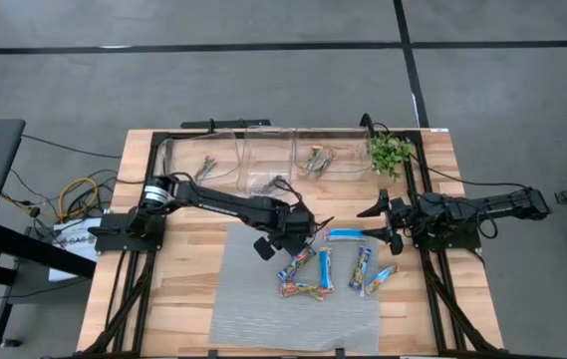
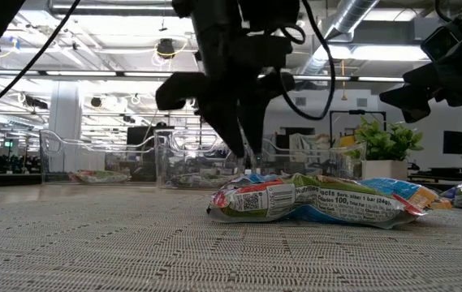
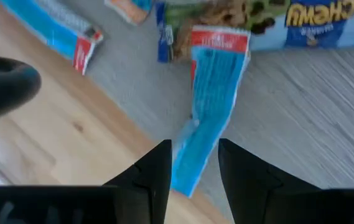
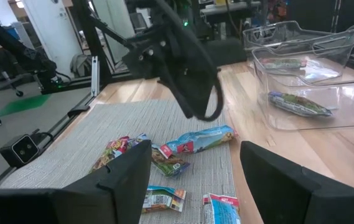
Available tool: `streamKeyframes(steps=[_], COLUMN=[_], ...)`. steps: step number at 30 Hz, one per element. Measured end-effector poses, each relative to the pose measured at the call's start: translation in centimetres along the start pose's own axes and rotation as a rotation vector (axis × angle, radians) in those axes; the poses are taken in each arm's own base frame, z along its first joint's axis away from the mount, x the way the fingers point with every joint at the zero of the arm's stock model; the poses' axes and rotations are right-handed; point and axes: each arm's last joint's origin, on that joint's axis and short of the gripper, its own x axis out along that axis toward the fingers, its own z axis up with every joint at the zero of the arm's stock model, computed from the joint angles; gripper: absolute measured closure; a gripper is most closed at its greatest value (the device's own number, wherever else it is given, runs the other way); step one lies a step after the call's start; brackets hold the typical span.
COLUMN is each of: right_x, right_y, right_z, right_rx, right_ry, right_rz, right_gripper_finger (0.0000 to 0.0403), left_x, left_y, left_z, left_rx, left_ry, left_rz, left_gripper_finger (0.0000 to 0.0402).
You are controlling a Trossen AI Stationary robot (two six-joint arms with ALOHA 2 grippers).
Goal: Pick and place Granola Bars by type
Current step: Put the top left red granola bar into the left transparent bin
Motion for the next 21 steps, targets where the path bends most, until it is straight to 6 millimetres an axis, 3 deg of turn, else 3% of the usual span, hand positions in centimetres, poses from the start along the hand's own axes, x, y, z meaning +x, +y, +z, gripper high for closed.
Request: streamKeyframes(steps=[15, 21], right_x=[0.00, 0.00], right_y=[0.00, 0.00], right_z=[0.01, 0.00], right_rx=[0.000, 0.000], right_ry=[0.000, 0.000], right_rz=[0.000, 0.000], right_gripper_finger=[0.0163, 0.0163], left_x=[0.48, 0.65], left_y=[-0.41, -0.46], left_z=[0.19, 0.27], left_rx=[0.060, 0.104], left_ry=[-0.093, -0.140], left_rz=[-0.064, -0.082], left_gripper_finger=[0.0276, 0.0255])
